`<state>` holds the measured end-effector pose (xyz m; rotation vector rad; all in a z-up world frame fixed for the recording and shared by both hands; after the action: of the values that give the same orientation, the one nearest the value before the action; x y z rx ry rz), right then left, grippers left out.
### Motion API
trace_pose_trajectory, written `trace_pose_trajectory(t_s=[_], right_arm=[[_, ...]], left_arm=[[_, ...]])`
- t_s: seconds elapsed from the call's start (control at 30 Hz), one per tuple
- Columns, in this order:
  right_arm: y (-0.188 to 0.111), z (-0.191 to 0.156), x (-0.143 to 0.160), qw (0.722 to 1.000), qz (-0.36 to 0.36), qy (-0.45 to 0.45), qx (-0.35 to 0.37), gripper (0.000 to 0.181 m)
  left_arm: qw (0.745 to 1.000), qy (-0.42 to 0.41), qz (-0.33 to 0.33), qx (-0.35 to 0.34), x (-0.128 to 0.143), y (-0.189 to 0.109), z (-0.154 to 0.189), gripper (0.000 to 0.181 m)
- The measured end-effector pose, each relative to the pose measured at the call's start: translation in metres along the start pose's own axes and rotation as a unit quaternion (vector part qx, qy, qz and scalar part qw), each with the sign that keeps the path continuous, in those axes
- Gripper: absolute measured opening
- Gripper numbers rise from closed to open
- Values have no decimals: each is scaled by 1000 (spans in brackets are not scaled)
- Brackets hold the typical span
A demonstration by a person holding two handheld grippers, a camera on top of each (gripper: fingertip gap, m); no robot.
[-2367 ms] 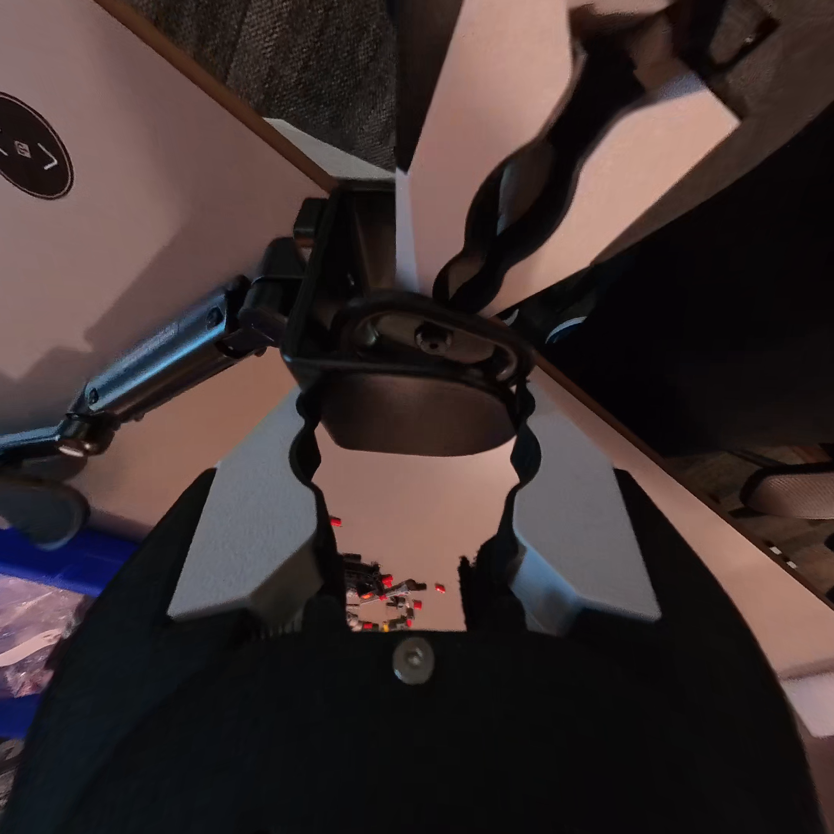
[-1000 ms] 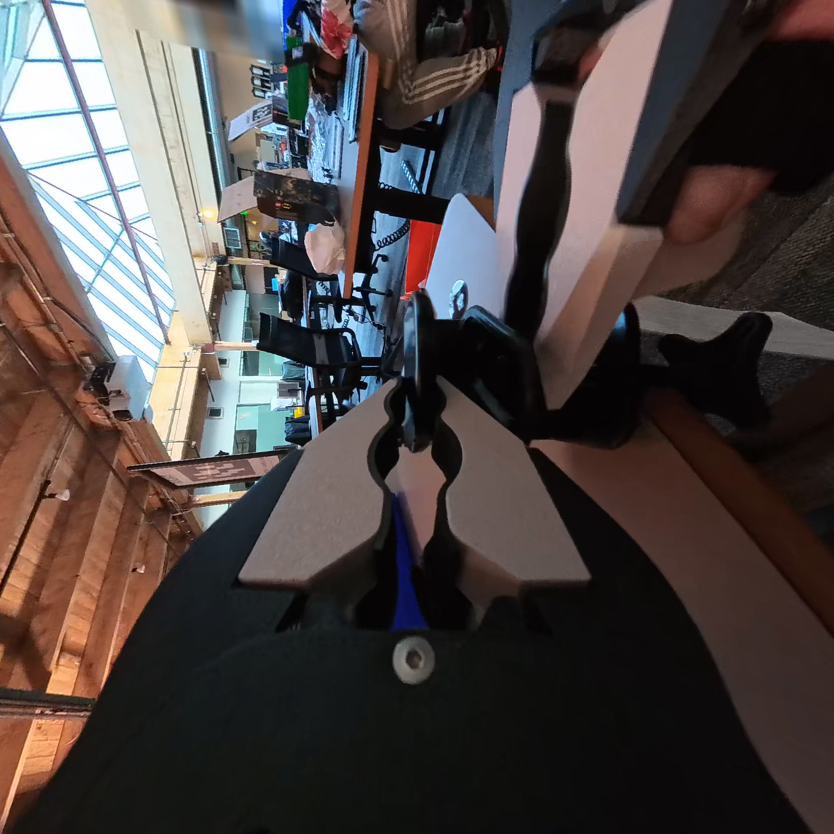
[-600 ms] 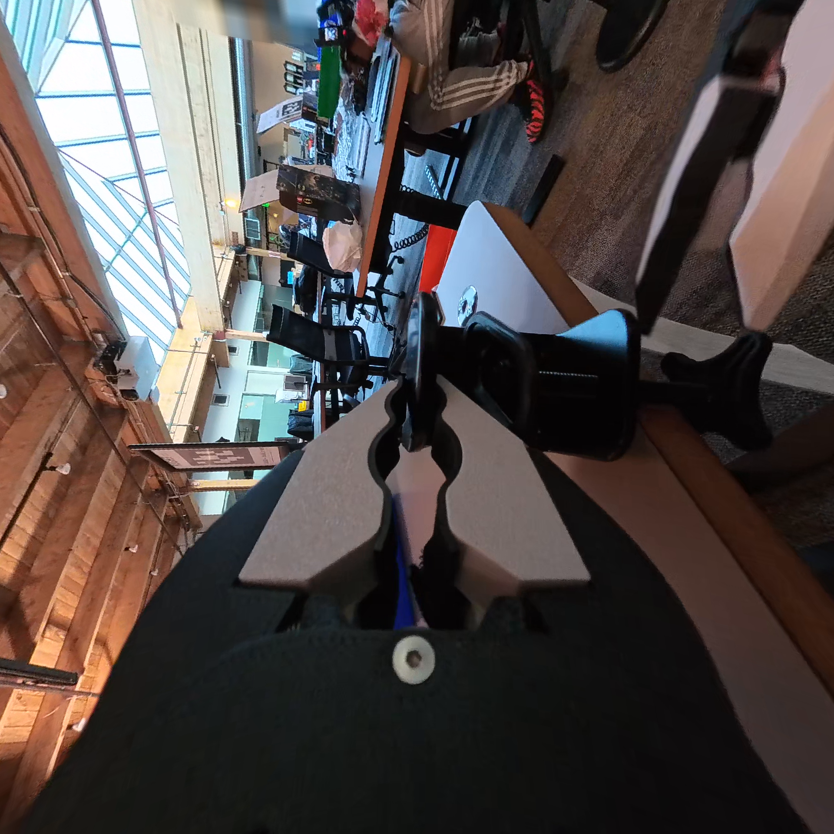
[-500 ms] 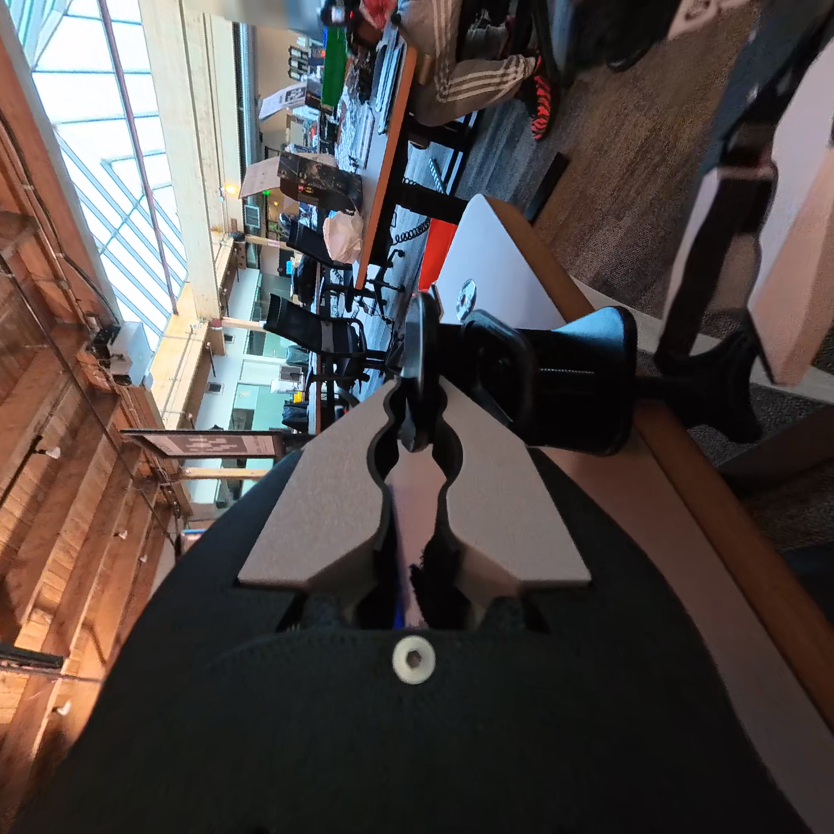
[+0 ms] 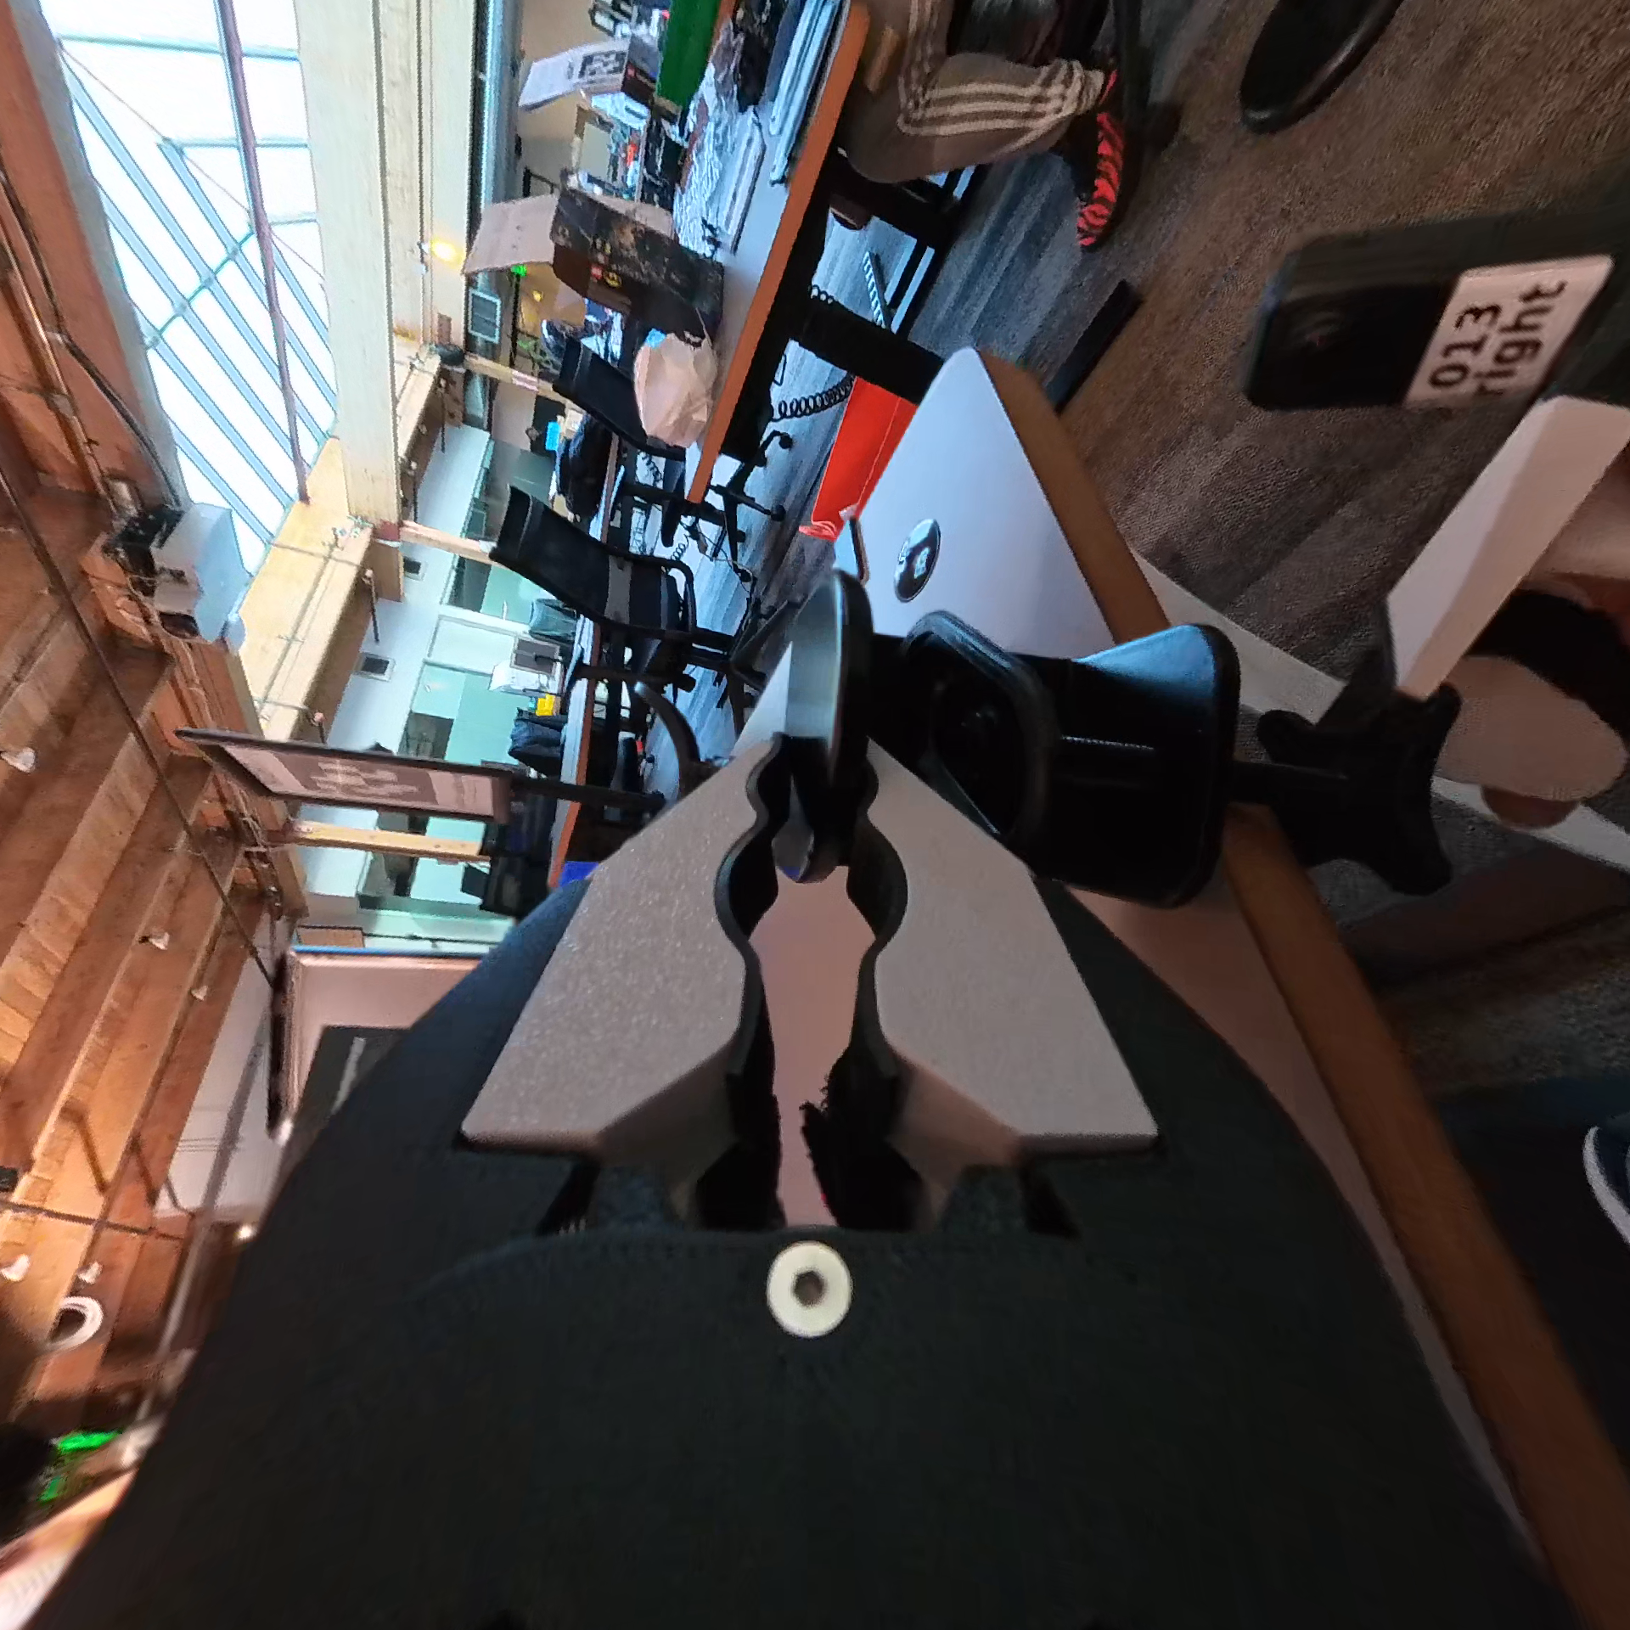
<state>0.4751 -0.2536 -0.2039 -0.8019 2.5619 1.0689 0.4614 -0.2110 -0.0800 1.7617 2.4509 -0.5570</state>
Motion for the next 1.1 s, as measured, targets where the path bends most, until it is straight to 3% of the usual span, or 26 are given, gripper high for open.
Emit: trace_pose_trajectory(t_s=[0.17, 0.3, 0.43, 0.6, 0.7, 0.9, 0.97, 1.1], right_arm=[[3, -2, 4, 997, 47, 33, -51, 68], [5, -2, 0, 994, 88, 3, -68, 61], [9, -5, -3, 994, 94, -57, -15, 56], [-1, -12, -4, 994, 99, -30, -45, 59], [-6, -17, -5, 992, 115, -53, -25, 41], [-11, -27, -9, 985, 127, -110, 37, 51], [-14, -29, -13, 983, 132, -117, 46, 52], [2, -39, -5, 982, 97, -152, 49, 46]], left_arm=[[999, -29, -18, -6, -1, 0, 0, 11], [997, -58, -38, -14, 1, 0, -3, 7], [993, -90, -68, -15, 2, -1, -6, 8], [988, -120, -91, -24, 5, -1, -8, 12], [981, -168, -97, -31, 14, -5, -11, 11], [975, -190, -101, -52, 21, -10, -8, 4], [973, -201, -103, -50, 22, -13, -6, 11], [967, -225, -104, -51, 23, -18, -2, 11]])
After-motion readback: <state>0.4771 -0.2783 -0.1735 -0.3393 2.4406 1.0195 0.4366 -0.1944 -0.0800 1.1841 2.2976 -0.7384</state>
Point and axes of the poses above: each gripper's, where its closed fingertips meet, y out along the fingers, x out of its underside, z = x × y across the jaws, the point moved 3 cm from there along -y, back along the fingers, and after that the axes turned 5 degrees about y, right-handed, at the moved point
